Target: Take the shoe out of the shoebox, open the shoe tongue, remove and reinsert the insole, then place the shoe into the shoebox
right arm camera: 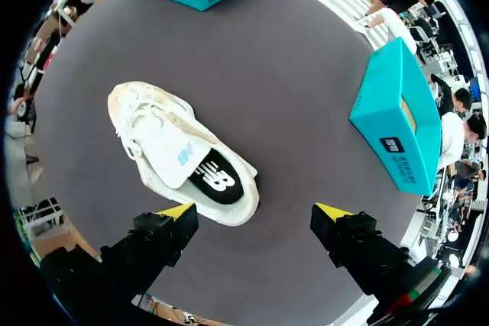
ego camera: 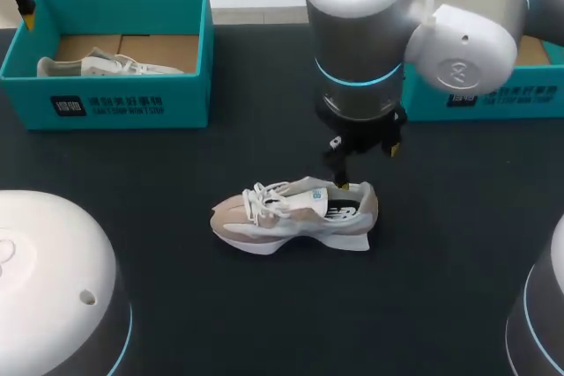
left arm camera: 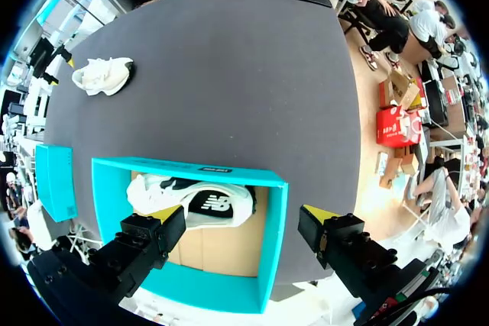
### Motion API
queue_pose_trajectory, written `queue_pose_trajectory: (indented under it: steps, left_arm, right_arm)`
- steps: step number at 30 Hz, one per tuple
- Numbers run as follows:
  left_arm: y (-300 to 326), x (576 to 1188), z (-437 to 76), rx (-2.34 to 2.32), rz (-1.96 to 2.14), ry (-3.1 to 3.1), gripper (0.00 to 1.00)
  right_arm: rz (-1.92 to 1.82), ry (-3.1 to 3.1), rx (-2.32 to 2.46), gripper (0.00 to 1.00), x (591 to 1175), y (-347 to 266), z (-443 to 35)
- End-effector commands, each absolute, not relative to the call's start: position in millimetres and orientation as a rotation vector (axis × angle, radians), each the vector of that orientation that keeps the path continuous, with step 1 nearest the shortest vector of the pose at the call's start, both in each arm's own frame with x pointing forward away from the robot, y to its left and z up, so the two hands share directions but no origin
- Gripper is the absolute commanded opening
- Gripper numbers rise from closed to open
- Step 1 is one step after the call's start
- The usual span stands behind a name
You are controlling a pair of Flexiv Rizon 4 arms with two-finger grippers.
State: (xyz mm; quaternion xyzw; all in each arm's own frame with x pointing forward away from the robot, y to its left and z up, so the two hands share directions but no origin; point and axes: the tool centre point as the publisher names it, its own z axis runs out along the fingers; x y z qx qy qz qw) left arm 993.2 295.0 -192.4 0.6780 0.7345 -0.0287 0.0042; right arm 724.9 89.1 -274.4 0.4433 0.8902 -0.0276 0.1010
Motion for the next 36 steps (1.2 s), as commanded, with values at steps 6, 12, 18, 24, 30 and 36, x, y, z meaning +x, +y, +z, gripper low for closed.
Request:
queue_pose_trajectory:
  steps: [6, 12, 18, 24, 30, 36]
  left_arm:
    - [295.3, 992.5, -192.3, 2.124, -0.087, 2.3, 1.0]
    - [295.3, 992.5, -192.3, 2.124, -0.087, 2.3, 1.0]
    - [295.3, 992.5, -192.3, 2.124, -0.087, 2.3, 1.0]
    - [295.3, 992.5, -192.3, 2.124, -0.087, 2.3, 1.0]
    - [295.3, 992.5, -192.3, 2.124, -0.087, 2.3, 1.0]
    - [295.3, 992.5, -192.3, 2.124, -0.087, 2.3, 1.0]
  right_arm:
    - [0.53, 2.935, 0.461, 1.0, 720.6, 43.4, -263.8]
    - [0.573, 2.92, 0.038, 1.0, 721.2, 44.0, -257.5]
    - [0.471, 2.912, -0.104, 1.0, 713.5, 45.9, -262.5]
    - [0.394, 2.925, -0.087, 1.0, 712.1, 44.9, -263.0]
    - [0.394, 2.925, -0.087, 1.0, 712.1, 44.9, -263.0]
    - [0.459, 2.934, -0.116, 1.0, 712.8, 46.2, -267.9]
